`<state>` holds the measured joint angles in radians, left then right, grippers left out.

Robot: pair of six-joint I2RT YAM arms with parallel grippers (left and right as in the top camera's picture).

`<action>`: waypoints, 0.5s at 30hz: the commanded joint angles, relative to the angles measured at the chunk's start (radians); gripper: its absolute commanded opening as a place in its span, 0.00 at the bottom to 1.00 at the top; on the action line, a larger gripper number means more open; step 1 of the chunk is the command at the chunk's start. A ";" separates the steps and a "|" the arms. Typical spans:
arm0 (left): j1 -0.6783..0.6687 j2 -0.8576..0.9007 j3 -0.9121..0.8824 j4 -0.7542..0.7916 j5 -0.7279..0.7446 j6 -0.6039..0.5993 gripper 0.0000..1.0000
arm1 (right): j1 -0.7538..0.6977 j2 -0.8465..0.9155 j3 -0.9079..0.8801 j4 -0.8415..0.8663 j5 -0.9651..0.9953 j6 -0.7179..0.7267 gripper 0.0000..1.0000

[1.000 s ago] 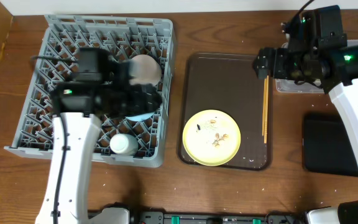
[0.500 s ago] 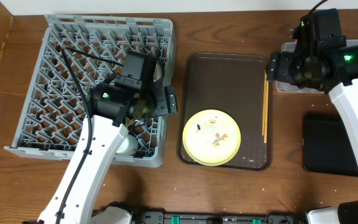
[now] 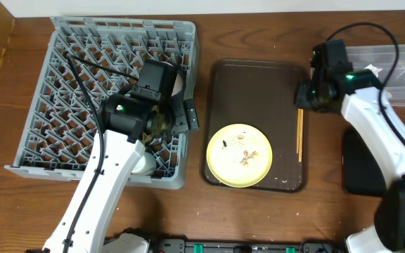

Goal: Sort waste into correct bins and load items into the dishwasher
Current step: 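Lower the right gripper onto the wooden chopsticks on the tray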

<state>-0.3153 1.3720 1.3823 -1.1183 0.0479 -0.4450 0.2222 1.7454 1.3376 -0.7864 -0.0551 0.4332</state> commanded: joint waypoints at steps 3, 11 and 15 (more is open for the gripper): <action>0.000 0.000 0.001 -0.003 -0.015 -0.002 0.99 | 0.015 0.157 -0.010 0.055 0.006 0.026 0.25; 0.000 0.000 0.000 -0.003 -0.015 -0.002 0.99 | 0.015 0.257 -0.010 0.092 0.057 0.003 0.29; 0.000 0.000 0.000 -0.003 -0.015 -0.002 1.00 | 0.017 0.270 -0.010 0.095 0.057 0.004 0.30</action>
<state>-0.3153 1.3720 1.3823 -1.1187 0.0452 -0.4454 0.2222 1.9961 1.3319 -0.6910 -0.0235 0.4435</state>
